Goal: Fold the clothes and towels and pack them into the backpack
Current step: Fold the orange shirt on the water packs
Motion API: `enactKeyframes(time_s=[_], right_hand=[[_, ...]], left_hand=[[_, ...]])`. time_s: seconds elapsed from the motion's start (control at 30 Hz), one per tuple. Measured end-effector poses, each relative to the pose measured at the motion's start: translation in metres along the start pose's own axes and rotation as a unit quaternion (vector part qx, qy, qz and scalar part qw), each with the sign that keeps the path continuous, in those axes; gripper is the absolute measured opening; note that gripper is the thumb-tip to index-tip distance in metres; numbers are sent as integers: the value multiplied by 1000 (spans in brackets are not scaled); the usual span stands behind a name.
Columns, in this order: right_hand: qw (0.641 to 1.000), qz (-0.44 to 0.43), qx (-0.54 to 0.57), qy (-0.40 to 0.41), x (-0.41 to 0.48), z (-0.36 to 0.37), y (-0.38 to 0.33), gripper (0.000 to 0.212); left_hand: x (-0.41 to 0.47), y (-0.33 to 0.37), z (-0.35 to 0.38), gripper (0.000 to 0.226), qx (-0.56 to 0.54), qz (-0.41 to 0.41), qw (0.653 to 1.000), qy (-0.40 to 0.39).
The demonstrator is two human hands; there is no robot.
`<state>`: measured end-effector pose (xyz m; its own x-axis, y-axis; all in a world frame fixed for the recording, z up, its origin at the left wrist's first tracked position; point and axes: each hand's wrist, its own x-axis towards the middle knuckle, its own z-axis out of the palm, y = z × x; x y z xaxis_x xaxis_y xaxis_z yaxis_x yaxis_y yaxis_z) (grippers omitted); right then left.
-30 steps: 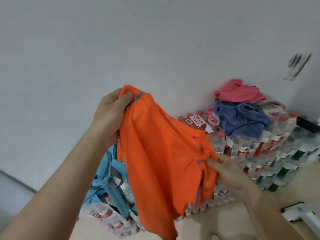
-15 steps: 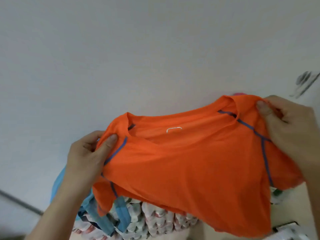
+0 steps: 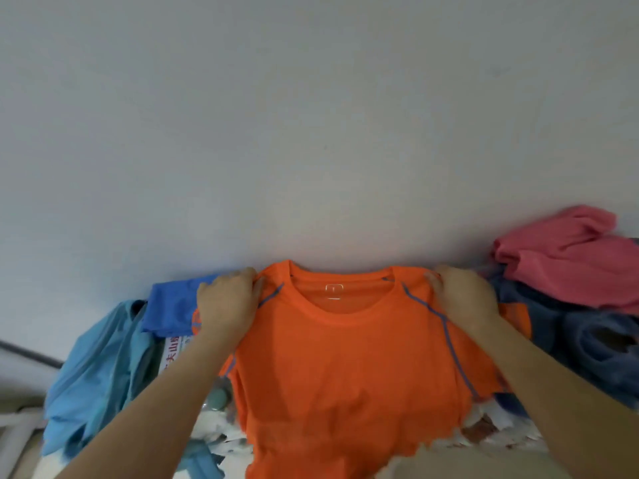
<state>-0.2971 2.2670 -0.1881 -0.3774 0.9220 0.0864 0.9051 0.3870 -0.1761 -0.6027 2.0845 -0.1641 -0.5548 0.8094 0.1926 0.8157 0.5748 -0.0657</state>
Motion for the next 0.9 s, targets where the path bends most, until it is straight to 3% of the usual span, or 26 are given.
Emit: enactKeyframes(time_s=[0.17, 0.27, 0.37, 0.43, 0.53, 0.73, 0.8, 0.9], right_hand=[[999, -16, -39, 5, 18, 17, 5, 39], [997, -36, -70, 1, 20, 24, 8, 36], [996, -45, -79, 3, 24, 28, 7, 36], [996, -43, -74, 4, 27, 30, 7, 36], [997, -41, -59, 4, 30, 31, 5, 37], [983, -107, -25, 147, 7, 9, -9, 29], [986, -143, 25, 81, -22, 15, -25, 47], [985, -160, -2, -68, -54, 34, -34, 68]], left_hand=[[8, 7, 27, 31, 59, 4, 998, 8], [7, 13, 29, 18, 75, -4, 996, 43], [-9, 40, 21, 26, -20, 107, 991, 75], [-31, 64, 21, 41, -78, 176, 981, 5], [-47, 73, 37, 61, -97, 136, 976, -142], [-32, 61, 48, 73, -92, 123, 977, -151], [-30, 62, 48, 74, -90, 120, 977, -152], [-31, 59, 47, 74, -94, 118, 977, -150]])
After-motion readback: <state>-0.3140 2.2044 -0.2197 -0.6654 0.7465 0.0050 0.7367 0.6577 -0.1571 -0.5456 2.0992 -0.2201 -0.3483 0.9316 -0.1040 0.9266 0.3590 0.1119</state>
